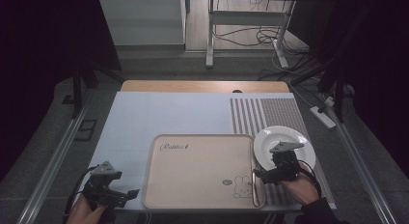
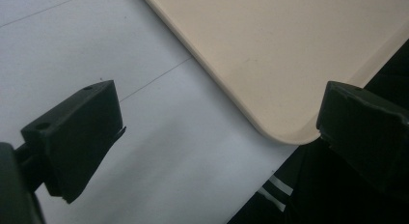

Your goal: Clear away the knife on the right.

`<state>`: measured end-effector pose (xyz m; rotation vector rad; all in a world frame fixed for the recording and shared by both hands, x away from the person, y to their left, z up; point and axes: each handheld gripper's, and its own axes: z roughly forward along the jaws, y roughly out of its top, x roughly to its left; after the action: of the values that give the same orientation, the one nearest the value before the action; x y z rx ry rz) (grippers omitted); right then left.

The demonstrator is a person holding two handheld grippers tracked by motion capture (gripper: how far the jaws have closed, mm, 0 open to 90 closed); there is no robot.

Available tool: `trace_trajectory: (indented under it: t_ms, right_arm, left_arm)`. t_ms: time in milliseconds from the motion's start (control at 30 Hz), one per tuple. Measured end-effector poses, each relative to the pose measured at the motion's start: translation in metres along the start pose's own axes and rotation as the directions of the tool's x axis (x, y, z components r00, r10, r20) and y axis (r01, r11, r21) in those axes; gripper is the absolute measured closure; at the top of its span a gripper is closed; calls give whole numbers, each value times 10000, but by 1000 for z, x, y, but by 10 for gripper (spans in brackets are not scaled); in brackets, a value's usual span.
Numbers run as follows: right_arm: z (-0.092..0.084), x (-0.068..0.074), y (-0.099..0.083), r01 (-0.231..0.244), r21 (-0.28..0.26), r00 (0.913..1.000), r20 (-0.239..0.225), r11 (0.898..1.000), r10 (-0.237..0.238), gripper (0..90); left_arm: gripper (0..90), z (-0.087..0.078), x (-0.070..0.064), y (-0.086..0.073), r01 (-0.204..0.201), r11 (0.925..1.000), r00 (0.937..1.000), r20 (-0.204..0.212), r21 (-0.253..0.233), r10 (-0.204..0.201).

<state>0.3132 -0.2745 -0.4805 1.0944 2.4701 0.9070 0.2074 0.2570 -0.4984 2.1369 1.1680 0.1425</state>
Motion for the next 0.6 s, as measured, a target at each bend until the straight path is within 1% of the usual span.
trace_trajectory:
  t_ms: [267, 333, 600]
  right_arm:
    - [-10, -4, -10, -177, -171, 9997, 170, 9997, 180, 0]
    - [-13, -5, -14, -322, -261, 9993, 183, 9991, 327, 0]
    - [-22, -7, -24, -595, -396, 9976, 338, 9974, 608, 0]
  left_arm:
    - [25, 0, 0, 0, 6, 10000, 10000, -5, -17, -6]
    - [25, 0, 0, 0, 8, 10000, 10000, -3, -15, -8]
    - [25, 0, 0, 0, 23, 10000, 10000, 9, -21, -23]
